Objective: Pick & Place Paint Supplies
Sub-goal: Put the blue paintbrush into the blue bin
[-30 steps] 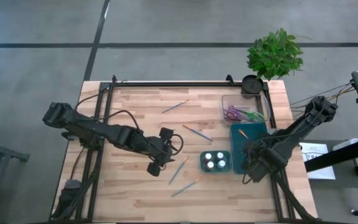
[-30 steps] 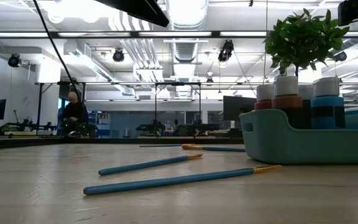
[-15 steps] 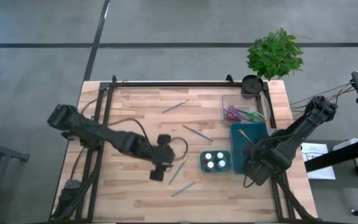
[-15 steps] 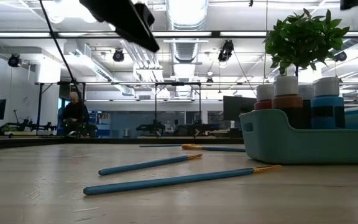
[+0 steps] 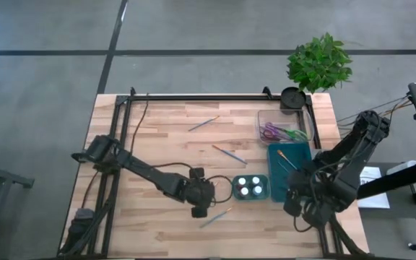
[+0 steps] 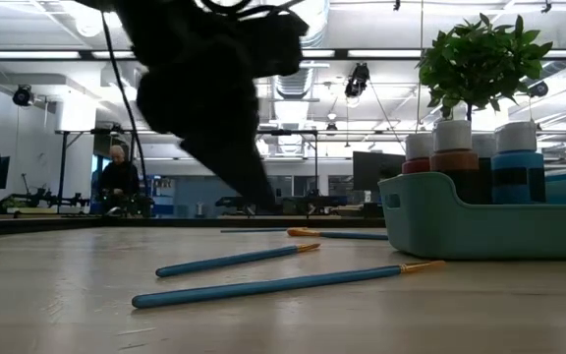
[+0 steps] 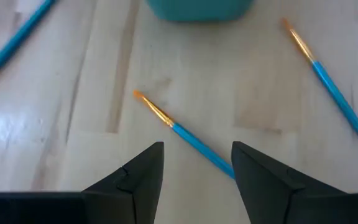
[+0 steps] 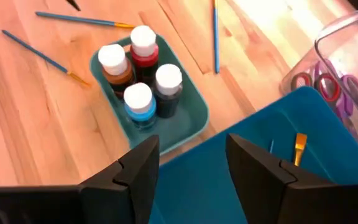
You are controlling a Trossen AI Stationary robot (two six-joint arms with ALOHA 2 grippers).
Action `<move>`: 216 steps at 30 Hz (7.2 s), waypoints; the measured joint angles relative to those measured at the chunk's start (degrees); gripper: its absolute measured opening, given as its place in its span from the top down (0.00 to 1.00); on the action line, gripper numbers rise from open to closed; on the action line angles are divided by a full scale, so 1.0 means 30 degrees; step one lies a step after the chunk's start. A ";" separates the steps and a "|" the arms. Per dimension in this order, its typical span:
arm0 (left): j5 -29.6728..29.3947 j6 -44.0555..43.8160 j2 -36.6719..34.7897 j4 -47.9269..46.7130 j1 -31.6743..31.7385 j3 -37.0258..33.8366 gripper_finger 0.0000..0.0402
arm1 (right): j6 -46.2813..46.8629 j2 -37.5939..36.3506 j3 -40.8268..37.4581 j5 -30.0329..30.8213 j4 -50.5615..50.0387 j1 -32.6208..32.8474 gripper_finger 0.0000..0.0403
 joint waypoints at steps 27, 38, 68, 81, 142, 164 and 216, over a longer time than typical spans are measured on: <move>0.1250 -0.3082 0.2360 0.0016 0.0327 0.0104 0.69 | -0.1299 0.0015 -0.0685 0.0253 0.1668 0.0161 0.55; 0.3949 -0.2783 0.2249 0.0038 0.1309 -0.0259 0.95 | -0.1716 0.0007 -0.0675 0.0231 0.2271 0.0161 0.55; -0.0353 -0.0675 -0.1407 -0.1901 0.0257 -0.0900 0.99 | -0.5865 -0.0007 0.0563 0.2424 0.5202 0.0919 0.55; -0.0910 0.2274 -0.1400 0.0168 0.3974 -0.1530 0.61 | -0.6295 -0.0007 0.0563 0.2424 0.5695 0.0912 0.55; 0.2814 0.0384 0.0297 0.0293 0.7051 -0.3166 0.97 | -0.6747 0.0007 0.0469 0.2416 0.6640 0.1750 0.55; 0.4746 0.1180 -0.2761 0.1241 0.6379 -0.3384 1.00 | -0.7197 0.0007 0.0272 0.2885 0.6977 0.1779 0.55; 0.4497 0.2747 -0.4248 0.1551 0.5002 -0.3312 1.00 | -1.9082 0.0905 -0.6034 0.5124 2.4934 -0.2484 0.55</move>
